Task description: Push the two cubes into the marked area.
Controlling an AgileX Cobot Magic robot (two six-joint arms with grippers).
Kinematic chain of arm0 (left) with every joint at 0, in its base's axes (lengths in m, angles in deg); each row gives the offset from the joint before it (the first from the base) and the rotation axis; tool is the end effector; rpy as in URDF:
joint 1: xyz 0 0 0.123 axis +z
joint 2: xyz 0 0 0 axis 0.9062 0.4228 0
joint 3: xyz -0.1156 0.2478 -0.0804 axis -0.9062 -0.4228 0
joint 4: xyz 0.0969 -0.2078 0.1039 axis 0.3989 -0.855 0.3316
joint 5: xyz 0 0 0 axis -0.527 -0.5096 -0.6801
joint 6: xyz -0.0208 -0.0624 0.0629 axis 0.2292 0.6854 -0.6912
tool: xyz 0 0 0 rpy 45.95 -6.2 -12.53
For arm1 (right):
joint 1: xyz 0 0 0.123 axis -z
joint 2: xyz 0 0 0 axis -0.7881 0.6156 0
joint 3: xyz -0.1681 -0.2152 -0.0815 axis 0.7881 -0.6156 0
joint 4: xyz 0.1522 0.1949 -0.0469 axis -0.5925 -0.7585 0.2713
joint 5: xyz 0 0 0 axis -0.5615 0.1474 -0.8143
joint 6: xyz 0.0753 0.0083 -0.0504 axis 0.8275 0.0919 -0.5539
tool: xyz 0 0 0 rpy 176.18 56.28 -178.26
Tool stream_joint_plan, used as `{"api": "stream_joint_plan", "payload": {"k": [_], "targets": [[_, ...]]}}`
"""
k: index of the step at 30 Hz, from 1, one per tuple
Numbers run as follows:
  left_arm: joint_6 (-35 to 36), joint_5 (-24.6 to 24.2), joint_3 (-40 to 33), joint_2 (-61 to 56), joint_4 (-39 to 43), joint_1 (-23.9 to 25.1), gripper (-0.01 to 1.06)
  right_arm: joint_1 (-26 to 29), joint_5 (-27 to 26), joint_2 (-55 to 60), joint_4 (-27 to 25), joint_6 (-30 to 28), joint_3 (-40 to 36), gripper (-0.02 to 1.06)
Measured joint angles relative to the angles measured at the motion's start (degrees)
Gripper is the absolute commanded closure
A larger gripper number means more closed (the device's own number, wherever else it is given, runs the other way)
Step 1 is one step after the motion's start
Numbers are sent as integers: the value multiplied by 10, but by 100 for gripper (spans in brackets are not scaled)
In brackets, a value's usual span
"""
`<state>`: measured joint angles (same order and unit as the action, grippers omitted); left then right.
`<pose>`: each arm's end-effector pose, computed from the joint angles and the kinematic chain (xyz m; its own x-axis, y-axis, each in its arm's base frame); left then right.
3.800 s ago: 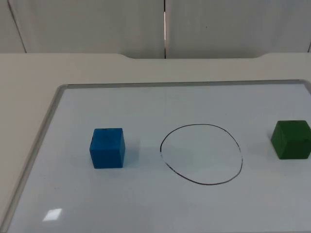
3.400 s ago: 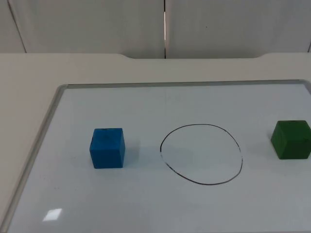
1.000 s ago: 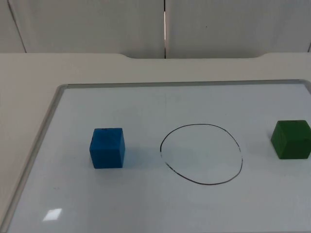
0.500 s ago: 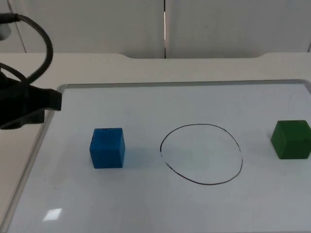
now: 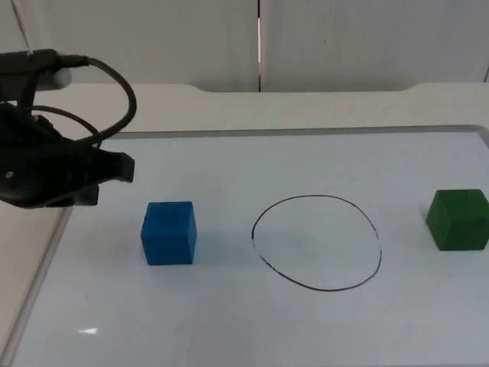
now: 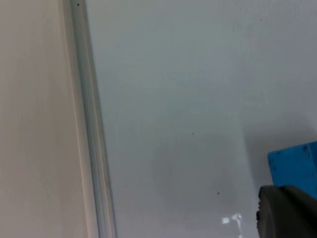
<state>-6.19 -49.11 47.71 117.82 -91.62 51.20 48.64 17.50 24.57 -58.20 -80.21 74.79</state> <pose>0.2751 -0.0740 0.1481 -0.8292 0.0108 -0.5588 0.1226 0.9790 -0.1631 -0.0075 0.0002 0.2800 -0.4656 -0.0185 -0.8848 -0.0602 0.9981 0.0108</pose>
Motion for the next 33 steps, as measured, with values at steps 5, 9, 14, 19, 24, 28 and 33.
{"api": "stream_joint_plan", "payload": {"k": [5, 9, 14, 19, 24, 28, 33], "targets": [[0, 3, 13, 43, -1, 0, 105, 0, 0, 0, 0, 0, 0, -1], [0, 3, 32, 86, -1, 0, 105, 0, 0, 0, 0, 0, 0, -1], [0, 2, 43, 105, -1, -5, 105, 0, 0, 0, 0, 0, 0, -1], [0, 13, 45, 114, -1, -27, 105, 0, 0, 0, 0, 0, 0, -1], [0, 24, 45, 132, -1, -43, 105, 0, 0, 0, 0, 0, 0, -1], [0, 35, 45, 133, -1, -45, 105, 0, 0, 0, 0, 0, 0, -1], [0, 38, 45, 133, -1, -46, 105, 0, 0, 0, 0, 0, 0, -1]]}}
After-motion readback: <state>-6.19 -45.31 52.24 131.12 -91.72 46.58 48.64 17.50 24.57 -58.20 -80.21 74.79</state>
